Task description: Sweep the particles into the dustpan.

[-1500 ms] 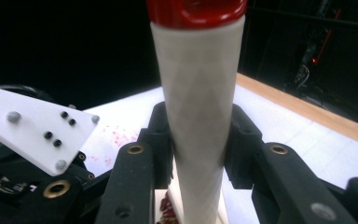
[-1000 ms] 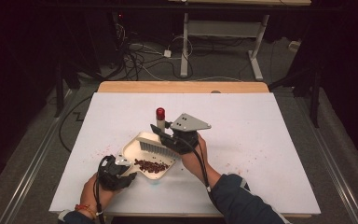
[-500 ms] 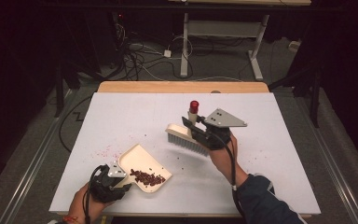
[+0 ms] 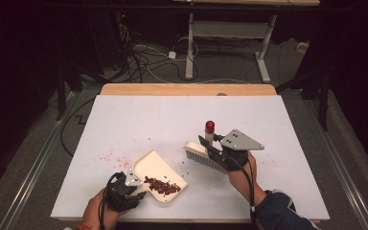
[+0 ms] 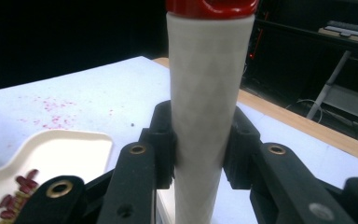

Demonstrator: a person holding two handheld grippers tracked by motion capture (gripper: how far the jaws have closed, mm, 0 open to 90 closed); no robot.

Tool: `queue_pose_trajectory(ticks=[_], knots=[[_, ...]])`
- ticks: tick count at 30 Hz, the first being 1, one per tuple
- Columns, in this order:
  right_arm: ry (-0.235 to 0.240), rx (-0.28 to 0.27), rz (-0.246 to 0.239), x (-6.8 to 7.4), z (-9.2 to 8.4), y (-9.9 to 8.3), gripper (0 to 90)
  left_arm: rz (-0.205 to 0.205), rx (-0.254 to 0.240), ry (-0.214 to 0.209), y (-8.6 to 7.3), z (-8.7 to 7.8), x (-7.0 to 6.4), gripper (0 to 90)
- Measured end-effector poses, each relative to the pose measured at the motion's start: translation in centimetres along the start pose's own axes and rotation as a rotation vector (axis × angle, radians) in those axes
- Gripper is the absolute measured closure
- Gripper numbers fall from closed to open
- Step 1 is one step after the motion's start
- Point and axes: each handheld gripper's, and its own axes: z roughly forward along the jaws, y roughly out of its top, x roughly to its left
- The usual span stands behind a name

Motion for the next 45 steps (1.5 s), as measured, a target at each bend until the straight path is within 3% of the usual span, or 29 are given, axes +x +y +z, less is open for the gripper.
queue_pose_trajectory(ticks=[4, 9, 11, 12, 14, 18, 24, 29, 34, 40, 45], knots=[[0.016, -0.018, 0.032, 0.9, 0.2, -0.2, 69.5, -0.001, -0.003, -0.001, 0.3, 0.3, -0.2, 63.8], [0.057, -0.015, -0.001, 3.3, 0.3, -0.1, 69.0, -0.003, 0.000, -0.003, 0.3, 0.4, -0.1, 63.8], [0.060, -0.016, -0.010, 3.6, 0.3, -0.1, 69.0, -0.005, -0.002, -0.004, 0.3, 0.5, -0.1, 63.8], [0.084, -0.023, -0.007, 4.5, 0.1, 0.0, 69.4, -0.006, -0.003, -0.005, 0.3, 0.5, -0.1, 63.7], [0.107, -0.035, 0.019, 5.0, -0.2, 0.2, 69.6, -0.006, -0.007, -0.003, 0.3, 0.6, 0.0, 63.7], [0.134, -0.059, 0.014, 5.8, -0.6, 0.7, 69.7, -0.010, -0.010, -0.003, 0.6, 0.6, 0.2, 63.7], [0.121, -0.086, 0.022, 4.8, -1.6, 1.3, 69.7, -0.018, -0.011, -0.004, 0.5, 0.7, 0.4, 63.7], [0.080, -0.053, -0.007, 3.7, -1.9, 0.5, 69.6, -0.030, -0.016, 0.010, 0.2, 0.5, 0.7, 63.7], [0.087, -0.029, -0.004, 4.0, -1.9, -0.5, 69.6, -0.049, -0.019, 0.013, 0.1, 0.5, 1.1, 63.7], [0.069, -0.076, -0.023, 4.1, -3.0, 0.2, 69.6, -0.045, -0.015, 0.016, 0.1, 0.5, 1.0, 63.7], [-0.015, -0.088, -0.034, 2.8, -3.6, 0.0, 69.6, -0.043, -0.017, 0.015, 0.0, 0.5, 1.0, 63.7]])
